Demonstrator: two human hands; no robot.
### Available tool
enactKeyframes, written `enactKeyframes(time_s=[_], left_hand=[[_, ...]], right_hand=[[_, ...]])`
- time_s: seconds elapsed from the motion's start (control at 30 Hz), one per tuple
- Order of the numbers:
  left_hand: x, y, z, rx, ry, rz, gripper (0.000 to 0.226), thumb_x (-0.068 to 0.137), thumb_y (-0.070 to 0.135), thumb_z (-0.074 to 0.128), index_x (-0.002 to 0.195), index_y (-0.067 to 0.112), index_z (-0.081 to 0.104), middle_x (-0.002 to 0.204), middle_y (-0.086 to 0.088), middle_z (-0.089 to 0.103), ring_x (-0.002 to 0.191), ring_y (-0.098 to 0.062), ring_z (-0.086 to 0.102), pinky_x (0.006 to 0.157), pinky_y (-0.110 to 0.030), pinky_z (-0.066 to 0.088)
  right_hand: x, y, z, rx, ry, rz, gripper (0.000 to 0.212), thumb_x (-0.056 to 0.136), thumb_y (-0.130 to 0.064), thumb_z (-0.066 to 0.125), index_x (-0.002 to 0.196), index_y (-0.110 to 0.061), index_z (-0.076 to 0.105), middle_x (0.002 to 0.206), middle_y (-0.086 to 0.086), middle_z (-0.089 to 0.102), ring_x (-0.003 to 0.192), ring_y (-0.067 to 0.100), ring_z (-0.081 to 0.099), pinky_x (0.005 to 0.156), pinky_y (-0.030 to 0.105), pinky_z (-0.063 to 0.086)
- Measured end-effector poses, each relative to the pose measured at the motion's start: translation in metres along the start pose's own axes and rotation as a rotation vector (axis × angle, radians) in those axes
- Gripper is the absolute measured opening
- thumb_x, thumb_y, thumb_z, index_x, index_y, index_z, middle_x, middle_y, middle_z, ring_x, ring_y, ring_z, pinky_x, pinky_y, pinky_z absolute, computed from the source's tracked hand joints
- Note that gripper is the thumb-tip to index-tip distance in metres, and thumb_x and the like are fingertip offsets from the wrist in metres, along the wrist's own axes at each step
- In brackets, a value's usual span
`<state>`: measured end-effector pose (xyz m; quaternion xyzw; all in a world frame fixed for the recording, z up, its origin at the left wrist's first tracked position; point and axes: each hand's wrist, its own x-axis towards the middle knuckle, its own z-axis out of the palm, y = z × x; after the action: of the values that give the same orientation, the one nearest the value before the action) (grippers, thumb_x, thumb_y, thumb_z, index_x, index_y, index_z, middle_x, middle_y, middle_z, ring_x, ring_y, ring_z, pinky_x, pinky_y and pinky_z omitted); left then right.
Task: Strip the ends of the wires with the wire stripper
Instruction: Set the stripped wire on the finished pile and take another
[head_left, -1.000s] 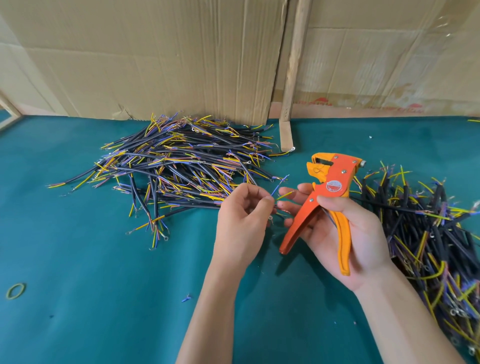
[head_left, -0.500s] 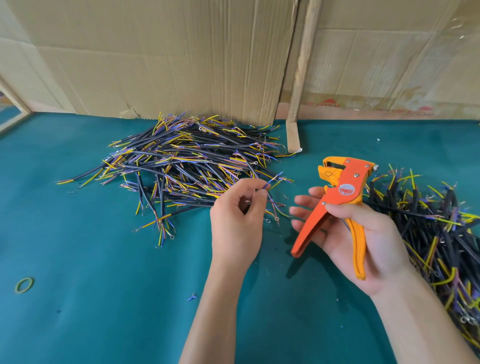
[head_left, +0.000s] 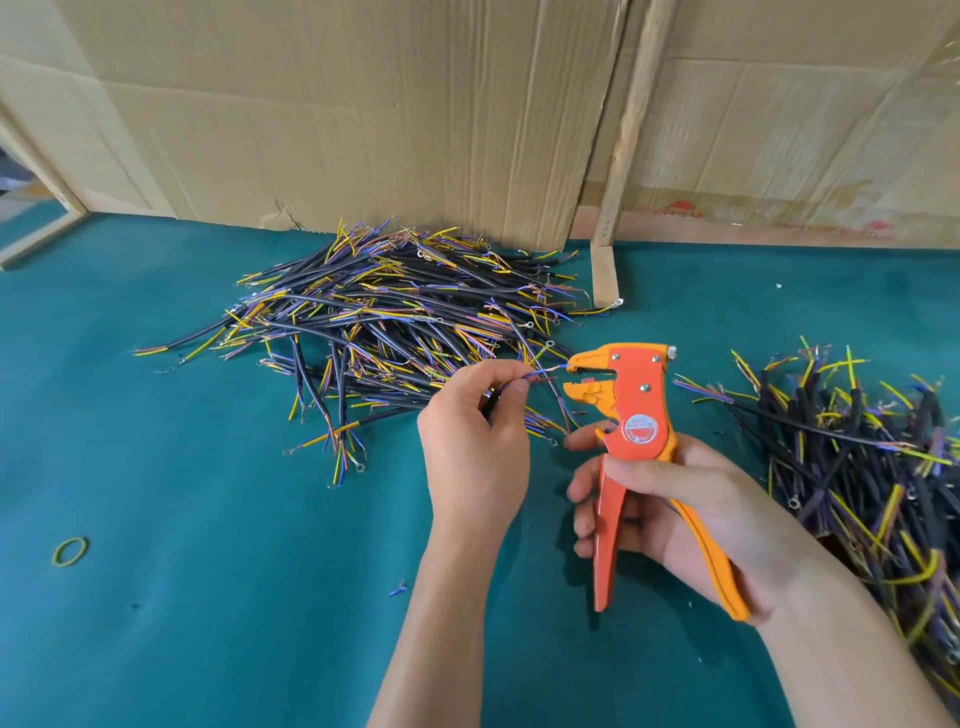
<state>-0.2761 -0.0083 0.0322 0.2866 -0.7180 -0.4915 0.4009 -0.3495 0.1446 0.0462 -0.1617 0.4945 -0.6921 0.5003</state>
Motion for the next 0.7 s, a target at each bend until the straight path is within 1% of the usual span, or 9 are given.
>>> enactKeyframes(time_s=[0.07, 0.13, 0.2, 0.3, 0.47, 0.57, 0.6, 0.63, 0.7], left_hand=[[-0.0006, 0.0018, -0.0001, 0.021, -0.001, 0.028, 0.022, 0.091, 0.003, 0.067, 0.086, 0.022, 0.075, 0.082, 0.009, 0.071, 0.071, -0.005, 0.06, 0.069, -0.021, 0.047], [-0.0011, 0.0026, 0.0, 0.039, -0.005, 0.067, 0.028, 0.09, 0.0, 0.067, 0.083, 0.027, 0.073, 0.081, 0.01, 0.069, 0.072, -0.006, 0.06, 0.067, -0.015, 0.044], [-0.0017, 0.0031, 0.0002, 0.058, -0.015, 0.097, 0.028, 0.09, -0.001, 0.066, 0.083, 0.025, 0.074, 0.08, 0.011, 0.067, 0.072, -0.004, 0.058, 0.065, -0.01, 0.039], [-0.0016, 0.0019, 0.0002, 0.078, -0.019, 0.113, 0.024, 0.09, -0.002, 0.066, 0.086, 0.019, 0.077, 0.079, 0.012, 0.066, 0.07, -0.003, 0.057, 0.063, -0.009, 0.037], [-0.0002, -0.0008, 0.0003, 0.092, -0.015, 0.133, 0.024, 0.09, -0.001, 0.067, 0.086, 0.021, 0.077, 0.077, 0.011, 0.065, 0.068, -0.006, 0.056, 0.062, -0.01, 0.037], [0.0, -0.0015, -0.0005, 0.094, -0.013, 0.133, 0.02, 0.092, 0.004, 0.067, 0.089, 0.02, 0.077, 0.078, 0.01, 0.068, 0.068, -0.008, 0.058, 0.064, -0.016, 0.042], [0.0008, -0.002, -0.0003, 0.06, -0.017, 0.106, 0.019, 0.093, 0.005, 0.066, 0.091, 0.02, 0.077, 0.078, 0.009, 0.069, 0.066, -0.007, 0.058, 0.063, -0.021, 0.044], [0.0019, -0.0023, 0.0, -0.024, -0.026, 0.057, 0.019, 0.095, 0.004, 0.063, 0.092, 0.019, 0.076, 0.078, 0.005, 0.07, 0.063, -0.008, 0.058, 0.061, -0.024, 0.045], [0.0045, -0.0003, 0.0005, -0.317, -0.047, -0.078, 0.021, 0.099, -0.002, 0.056, 0.1, 0.011, 0.072, 0.08, -0.005, 0.068, 0.062, -0.012, 0.059, 0.057, -0.024, 0.047]], right_hand=[[0.0008, 0.0015, 0.0024, 0.012, 0.013, -0.012, 0.039, 0.08, -0.009, 0.071, 0.116, 0.002, 0.067, 0.09, 0.028, 0.064, 0.071, 0.038, 0.063, 0.067, 0.05, 0.057], [0.0012, 0.0018, 0.0045, 0.015, 0.023, -0.022, 0.037, 0.078, -0.008, 0.074, 0.113, 0.002, 0.068, 0.085, 0.025, 0.062, 0.068, 0.037, 0.061, 0.065, 0.049, 0.056], [0.0007, 0.0011, 0.0059, 0.002, 0.011, -0.025, 0.037, 0.076, -0.008, 0.079, 0.111, 0.0, 0.069, 0.081, 0.022, 0.059, 0.067, 0.036, 0.059, 0.064, 0.048, 0.056], [-0.0002, 0.0016, 0.0074, -0.019, -0.004, -0.028, 0.031, 0.078, -0.006, 0.076, 0.108, -0.001, 0.069, 0.077, 0.019, 0.055, 0.065, 0.035, 0.057, 0.063, 0.048, 0.055], [0.0008, 0.0037, 0.0077, -0.015, -0.014, -0.028, 0.029, 0.079, -0.005, 0.073, 0.107, -0.002, 0.07, 0.072, 0.016, 0.051, 0.061, 0.033, 0.054, 0.059, 0.045, 0.053], [0.0011, 0.0033, 0.007, 0.016, 0.015, -0.062, 0.031, 0.077, -0.006, 0.073, 0.108, -0.001, 0.07, 0.073, 0.017, 0.052, 0.061, 0.033, 0.055, 0.059, 0.046, 0.054], [0.0014, 0.0028, 0.0062, 0.035, 0.036, -0.08, 0.033, 0.076, -0.007, 0.072, 0.108, -0.001, 0.07, 0.074, 0.018, 0.054, 0.062, 0.034, 0.056, 0.06, 0.046, 0.054], [0.0019, 0.002, 0.0052, 0.055, 0.06, -0.1, 0.035, 0.075, -0.008, 0.072, 0.108, -0.001, 0.07, 0.076, 0.019, 0.056, 0.063, 0.034, 0.057, 0.06, 0.046, 0.055], [0.0024, -0.0002, 0.0026, 0.085, 0.103, -0.141, 0.04, 0.073, -0.01, 0.07, 0.112, 0.001, 0.067, 0.081, 0.021, 0.061, 0.064, 0.033, 0.059, 0.06, 0.046, 0.056]])
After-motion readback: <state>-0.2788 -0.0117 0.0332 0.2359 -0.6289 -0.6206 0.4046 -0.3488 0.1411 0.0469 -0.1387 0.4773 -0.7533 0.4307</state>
